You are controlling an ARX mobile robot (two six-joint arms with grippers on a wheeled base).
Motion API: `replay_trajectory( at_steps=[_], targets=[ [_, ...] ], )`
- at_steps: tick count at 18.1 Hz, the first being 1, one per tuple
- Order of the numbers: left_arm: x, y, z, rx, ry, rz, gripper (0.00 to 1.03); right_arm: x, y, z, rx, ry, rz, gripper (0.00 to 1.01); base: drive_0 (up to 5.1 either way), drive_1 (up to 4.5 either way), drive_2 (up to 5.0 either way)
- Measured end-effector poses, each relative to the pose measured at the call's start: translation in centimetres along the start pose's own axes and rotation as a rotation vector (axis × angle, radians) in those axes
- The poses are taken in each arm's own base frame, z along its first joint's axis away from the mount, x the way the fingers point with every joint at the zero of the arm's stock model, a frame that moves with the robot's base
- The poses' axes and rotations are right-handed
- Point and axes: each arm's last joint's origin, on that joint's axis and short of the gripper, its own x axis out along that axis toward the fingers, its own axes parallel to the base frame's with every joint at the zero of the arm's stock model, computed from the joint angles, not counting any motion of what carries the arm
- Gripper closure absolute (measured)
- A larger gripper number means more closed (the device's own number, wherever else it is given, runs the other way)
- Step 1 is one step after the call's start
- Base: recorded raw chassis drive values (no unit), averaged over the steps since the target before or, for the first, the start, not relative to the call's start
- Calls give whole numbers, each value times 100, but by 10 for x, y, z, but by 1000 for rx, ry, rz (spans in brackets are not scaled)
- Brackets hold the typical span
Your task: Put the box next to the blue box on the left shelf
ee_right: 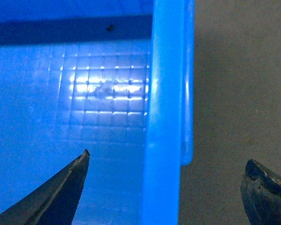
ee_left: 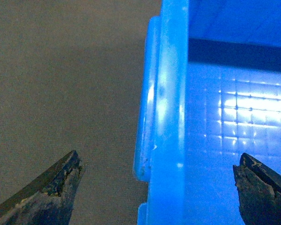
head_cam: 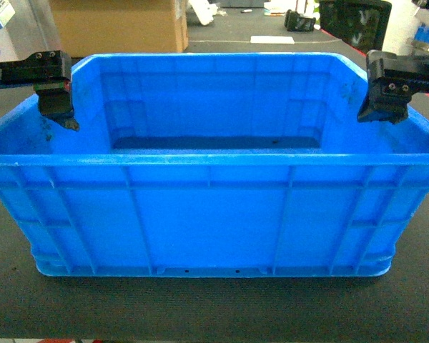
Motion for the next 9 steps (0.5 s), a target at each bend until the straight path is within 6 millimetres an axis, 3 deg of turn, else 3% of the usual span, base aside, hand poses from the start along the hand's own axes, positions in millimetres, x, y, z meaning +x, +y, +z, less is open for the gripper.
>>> replay_trajectory(
  at_steps=[4, 9],
  targets=[
    [4, 2, -4, 2, 62, 2, 5, 12, 2, -11, 12, 99, 2, 3, 0, 0, 0],
    [6, -3, -8, 22, 86, -31, 5, 13, 2, -8, 13, 75, 4, 3, 0, 0, 0]
  ],
)
